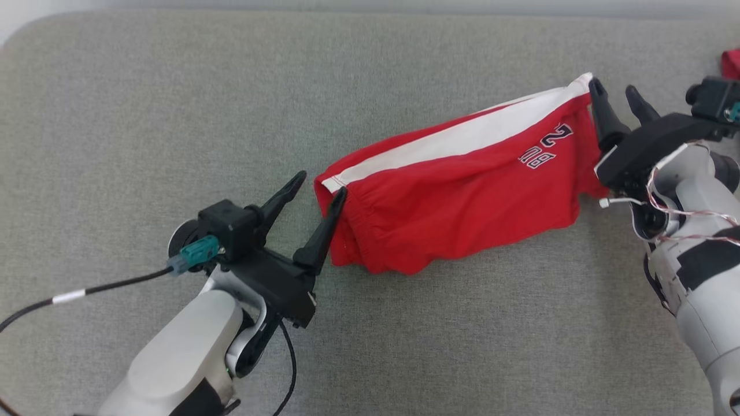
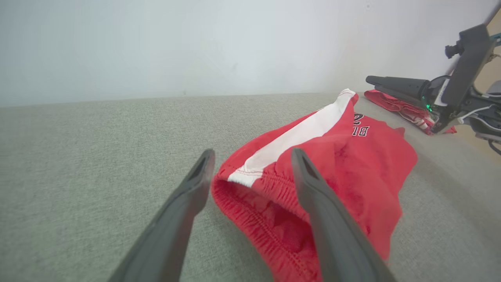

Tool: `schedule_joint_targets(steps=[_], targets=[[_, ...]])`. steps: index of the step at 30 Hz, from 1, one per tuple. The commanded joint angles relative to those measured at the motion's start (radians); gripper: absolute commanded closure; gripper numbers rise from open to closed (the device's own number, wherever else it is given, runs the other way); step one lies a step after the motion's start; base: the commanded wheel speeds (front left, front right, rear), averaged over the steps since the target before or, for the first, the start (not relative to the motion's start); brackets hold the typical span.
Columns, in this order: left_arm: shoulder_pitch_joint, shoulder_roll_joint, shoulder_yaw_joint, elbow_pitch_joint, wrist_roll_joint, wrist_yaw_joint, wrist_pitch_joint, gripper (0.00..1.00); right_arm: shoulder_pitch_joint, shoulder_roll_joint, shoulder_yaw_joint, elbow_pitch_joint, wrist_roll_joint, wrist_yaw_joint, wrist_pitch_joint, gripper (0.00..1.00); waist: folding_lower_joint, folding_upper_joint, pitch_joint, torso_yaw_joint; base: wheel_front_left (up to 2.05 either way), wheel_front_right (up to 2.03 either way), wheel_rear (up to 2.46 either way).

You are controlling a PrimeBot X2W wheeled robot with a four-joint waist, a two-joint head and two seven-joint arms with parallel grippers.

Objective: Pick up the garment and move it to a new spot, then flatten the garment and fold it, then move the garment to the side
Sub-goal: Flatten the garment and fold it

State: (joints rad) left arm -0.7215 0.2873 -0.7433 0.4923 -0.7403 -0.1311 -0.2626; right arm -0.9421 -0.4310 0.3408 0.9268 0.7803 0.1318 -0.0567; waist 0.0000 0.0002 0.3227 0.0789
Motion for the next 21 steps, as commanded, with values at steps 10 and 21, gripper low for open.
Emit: schedule_joint_targets(steps=[10, 21], targets=[[0.234, -0.014, 0.300, -0.191, 0.201, 0.073, -0.003, 0.00, 0.144, -0.062, 0.056, 0.002, 0.088, -0.003, -0.053, 0.00, 0.0000, -0.0002, -0.105, 0.033, 0.00, 0.00, 0.00], [0.491, -0.086, 0.593, -0.441, 0.432, 0.138, -0.003, 0.00, 0.207, -0.095, 0.090, 0.031, 0.130, -0.003, -0.074, 0.00, 0.0000, -0.0002, -0.108, 0.076, 0.00, 0.00, 0.00]])
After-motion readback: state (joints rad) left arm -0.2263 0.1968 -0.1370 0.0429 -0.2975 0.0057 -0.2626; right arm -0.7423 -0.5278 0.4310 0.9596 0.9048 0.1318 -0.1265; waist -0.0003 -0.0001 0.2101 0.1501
